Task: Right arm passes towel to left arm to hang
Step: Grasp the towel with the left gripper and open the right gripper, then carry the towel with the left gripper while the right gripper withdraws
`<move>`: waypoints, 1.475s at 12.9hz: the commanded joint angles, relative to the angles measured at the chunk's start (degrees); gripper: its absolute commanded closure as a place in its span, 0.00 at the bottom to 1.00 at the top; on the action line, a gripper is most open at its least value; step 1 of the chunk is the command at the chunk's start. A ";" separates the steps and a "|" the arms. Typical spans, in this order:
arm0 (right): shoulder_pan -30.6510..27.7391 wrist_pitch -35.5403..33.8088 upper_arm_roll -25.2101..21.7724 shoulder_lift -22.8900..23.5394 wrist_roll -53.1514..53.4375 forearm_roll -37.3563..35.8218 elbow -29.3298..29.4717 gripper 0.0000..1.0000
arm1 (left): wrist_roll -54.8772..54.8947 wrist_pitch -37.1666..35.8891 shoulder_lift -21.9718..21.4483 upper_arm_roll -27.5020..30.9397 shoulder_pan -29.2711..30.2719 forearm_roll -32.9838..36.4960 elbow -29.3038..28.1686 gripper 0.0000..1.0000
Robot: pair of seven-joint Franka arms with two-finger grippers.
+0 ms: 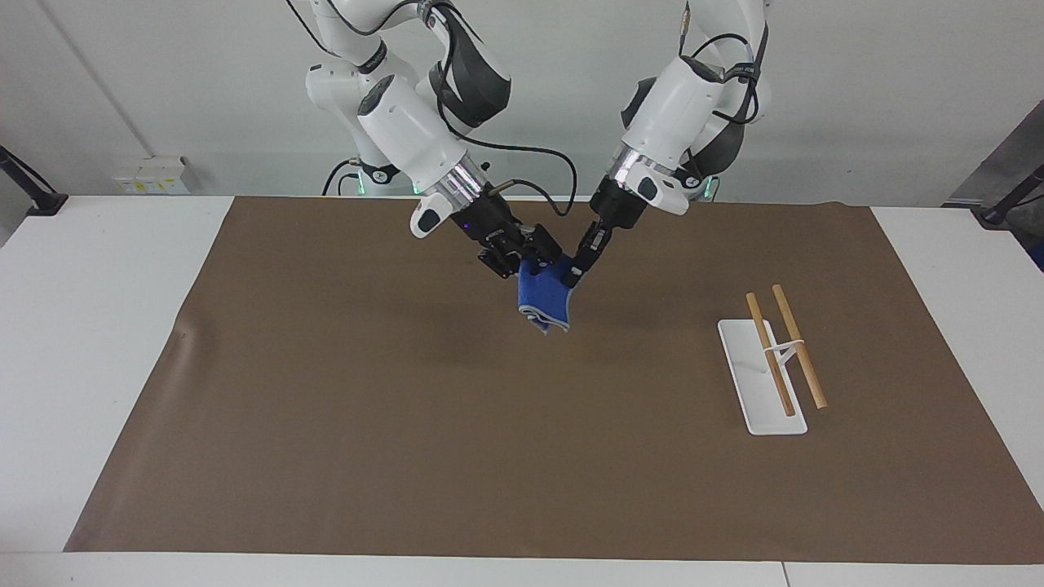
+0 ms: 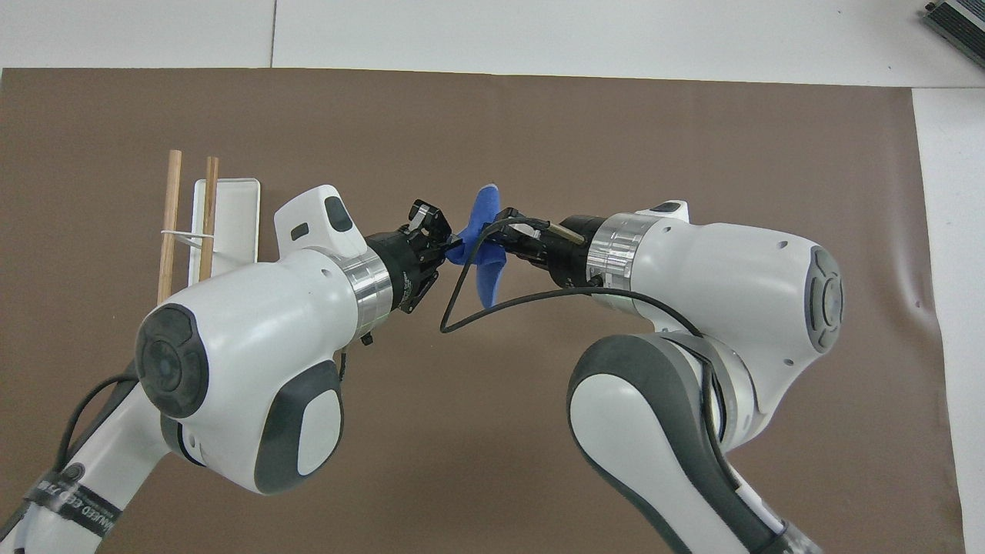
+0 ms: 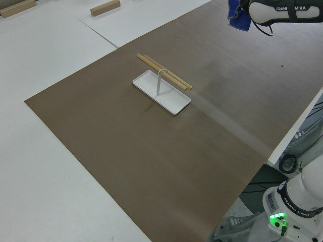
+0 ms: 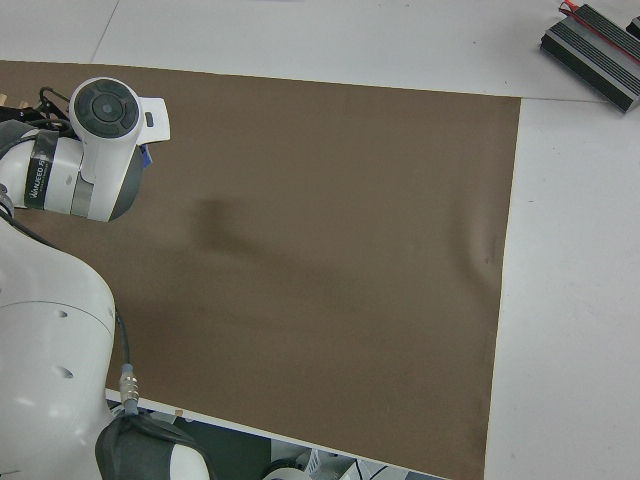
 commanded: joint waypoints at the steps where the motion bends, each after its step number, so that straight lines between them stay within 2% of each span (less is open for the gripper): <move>1: -0.32 0.15 0.27 -0.43 0.21 0.87 -0.18 0.00 | 6.78 1.00 0.23 0.15 1.37 -1.15 0.11 1.00; 6: -1.90 0.06 -0.08 -2.79 0.03 -0.61 -2.37 0.00 | 22.86 0.12 0.41 0.23 6.90 -1.06 0.38 1.00; 8: -3.75 -0.72 -0.08 -4.81 -0.06 -1.93 -4.74 0.00 | 24.55 0.03 0.41 0.23 9.62 -1.06 0.38 1.00; 10: -6.29 -7.37 -0.08 -6.75 -0.50 -5.78 -4.92 0.00 | 24.90 -1.54 0.59 0.32 12.96 -1.06 0.38 1.00; 13: -9.37 -17.93 -0.08 -9.73 -2.07 -17.72 -4.66 0.00 | 33.23 -6.19 0.41 0.24 20.86 -0.97 0.29 1.00; 15: -10.60 -21.45 -0.17 -10.09 -4.44 -21.44 -4.40 0.00 | 39.63 -10.76 -0.11 0.32 25.35 -0.97 0.03 1.00; 19: -12.19 -23.14 -0.26 -10.80 -6.20 -23.46 -3.87 0.00 | 47.56 -11.04 0.15 0.32 32.30 -0.97 0.38 1.00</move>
